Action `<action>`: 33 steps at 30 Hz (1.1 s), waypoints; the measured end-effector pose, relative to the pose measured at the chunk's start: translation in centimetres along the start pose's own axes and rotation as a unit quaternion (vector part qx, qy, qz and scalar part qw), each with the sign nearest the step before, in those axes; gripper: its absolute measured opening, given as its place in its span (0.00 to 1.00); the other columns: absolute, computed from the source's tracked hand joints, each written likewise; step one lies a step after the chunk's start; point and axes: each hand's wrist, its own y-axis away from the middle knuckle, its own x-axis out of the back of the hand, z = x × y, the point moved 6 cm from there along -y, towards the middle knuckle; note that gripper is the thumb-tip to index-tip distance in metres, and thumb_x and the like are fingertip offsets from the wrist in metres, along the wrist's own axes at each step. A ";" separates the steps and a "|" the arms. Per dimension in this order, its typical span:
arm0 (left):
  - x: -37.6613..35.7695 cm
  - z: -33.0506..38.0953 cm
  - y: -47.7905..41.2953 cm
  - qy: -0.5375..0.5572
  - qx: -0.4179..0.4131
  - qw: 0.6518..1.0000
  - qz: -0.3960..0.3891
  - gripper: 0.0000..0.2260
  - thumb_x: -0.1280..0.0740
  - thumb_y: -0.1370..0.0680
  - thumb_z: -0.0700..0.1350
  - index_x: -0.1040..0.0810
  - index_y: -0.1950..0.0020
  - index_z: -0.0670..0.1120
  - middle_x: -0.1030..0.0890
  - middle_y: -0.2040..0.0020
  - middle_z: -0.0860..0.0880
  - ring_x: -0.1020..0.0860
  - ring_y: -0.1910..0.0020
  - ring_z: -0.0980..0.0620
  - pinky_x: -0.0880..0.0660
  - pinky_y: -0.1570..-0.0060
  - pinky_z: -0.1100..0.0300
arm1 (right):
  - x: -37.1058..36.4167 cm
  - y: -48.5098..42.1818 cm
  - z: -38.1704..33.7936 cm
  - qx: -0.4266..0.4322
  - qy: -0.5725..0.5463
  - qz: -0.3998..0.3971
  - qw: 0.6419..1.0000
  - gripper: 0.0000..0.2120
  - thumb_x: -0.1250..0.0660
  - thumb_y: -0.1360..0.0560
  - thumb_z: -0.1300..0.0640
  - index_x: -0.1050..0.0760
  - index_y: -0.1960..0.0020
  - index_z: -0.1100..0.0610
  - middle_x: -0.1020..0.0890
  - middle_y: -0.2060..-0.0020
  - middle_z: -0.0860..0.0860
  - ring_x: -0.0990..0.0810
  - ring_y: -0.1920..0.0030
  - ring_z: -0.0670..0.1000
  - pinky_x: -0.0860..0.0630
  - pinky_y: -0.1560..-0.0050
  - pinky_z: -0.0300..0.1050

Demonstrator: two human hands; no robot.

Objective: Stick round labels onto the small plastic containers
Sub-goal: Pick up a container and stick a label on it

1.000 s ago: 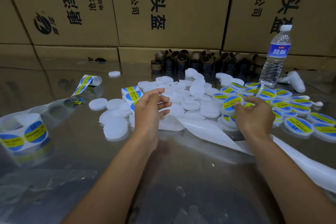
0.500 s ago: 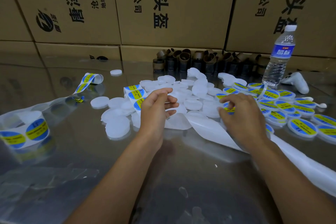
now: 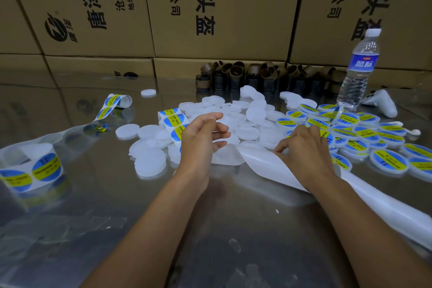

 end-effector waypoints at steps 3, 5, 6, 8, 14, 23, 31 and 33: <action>0.0 -0.1 0.0 0.000 0.001 1.000 -0.003 0.13 0.42 0.20 0.38 0.20 0.57 0.49 0.21 0.71 0.54 0.20 0.68 0.58 0.23 0.68 0.66 | 0.5 0.0 0.1 -0.008 -0.035 0.030 0.999 0.07 0.36 0.24 0.52 0.19 0.54 0.50 0.26 0.52 0.53 0.33 0.45 0.56 0.37 0.49 0.48; -0.1 -0.1 0.1 0.004 0.003 1.000 -0.011 0.13 0.42 0.20 0.38 0.20 0.57 0.49 0.21 0.71 0.54 0.20 0.68 0.57 0.24 0.68 0.66 | 1.4 0.1 0.3 -0.019 -0.083 0.092 0.992 0.06 0.36 0.24 0.55 0.20 0.55 0.53 0.22 0.54 0.54 0.30 0.47 0.57 0.36 0.50 0.50; -0.2 -0.2 0.1 0.009 0.007 1.000 -0.019 0.13 0.42 0.20 0.37 0.20 0.56 0.48 0.21 0.71 0.53 0.20 0.68 0.56 0.24 0.67 0.65 | 2.0 0.3 0.3 -0.021 -0.109 0.127 0.986 0.06 0.36 0.25 0.56 0.20 0.55 0.55 0.20 0.55 0.54 0.28 0.48 0.58 0.35 0.51 0.50; -0.6 -0.3 0.2 0.024 0.020 0.998 -0.048 0.12 0.42 0.20 0.37 0.21 0.55 0.46 0.20 0.70 0.52 0.20 0.68 0.55 0.22 0.66 0.64 | 3.0 0.7 0.1 -0.026 -0.156 0.195 0.968 0.06 0.35 0.25 0.58 0.21 0.56 0.57 0.18 0.59 0.54 0.25 0.53 0.59 0.33 0.54 0.50; -2.2 -1.0 0.8 0.056 0.077 0.984 -0.152 0.12 0.42 0.18 0.44 0.20 0.51 0.43 0.17 0.63 0.48 0.17 0.62 0.50 0.19 0.58 0.61 | 5.8 2.3 -1.5 0.023 -0.190 0.371 0.909 0.05 0.31 0.28 0.63 0.22 0.62 0.60 0.20 0.70 0.53 0.22 0.68 0.57 0.32 0.59 0.47; -2.8 -1.6 1.5 0.070 0.145 0.968 -0.191 0.17 0.44 0.18 0.52 0.25 0.42 0.41 0.15 0.53 0.44 0.16 0.53 0.46 0.20 0.51 0.56 | 6.8 4.4 -5.4 0.240 -0.190 0.454 0.836 0.06 0.30 0.27 0.64 0.20 0.63 0.63 0.19 0.69 0.54 0.23 0.70 0.56 0.26 0.69 0.48; -2.6 -1.8 1.2 0.147 0.185 0.959 -0.158 0.32 0.56 0.20 0.64 0.25 0.37 0.43 0.20 0.49 0.42 0.20 0.57 0.48 0.21 0.62 0.58 | 6.0 5.0 -8.1 0.320 -0.192 0.405 0.834 0.08 0.29 0.31 0.69 0.21 0.67 0.60 0.20 0.71 0.52 0.26 0.72 0.56 0.29 0.74 0.47; -2.5 -1.7 1.2 0.166 0.201 0.952 -0.162 0.34 0.57 0.21 0.64 0.26 0.36 0.41 0.19 0.46 0.40 0.20 0.54 0.47 0.21 0.58 0.58 | 5.7 5.2 -8.6 0.333 -0.183 0.406 0.831 0.10 0.29 0.31 0.69 0.22 0.69 0.60 0.21 0.72 0.52 0.27 0.72 0.56 0.29 0.74 0.47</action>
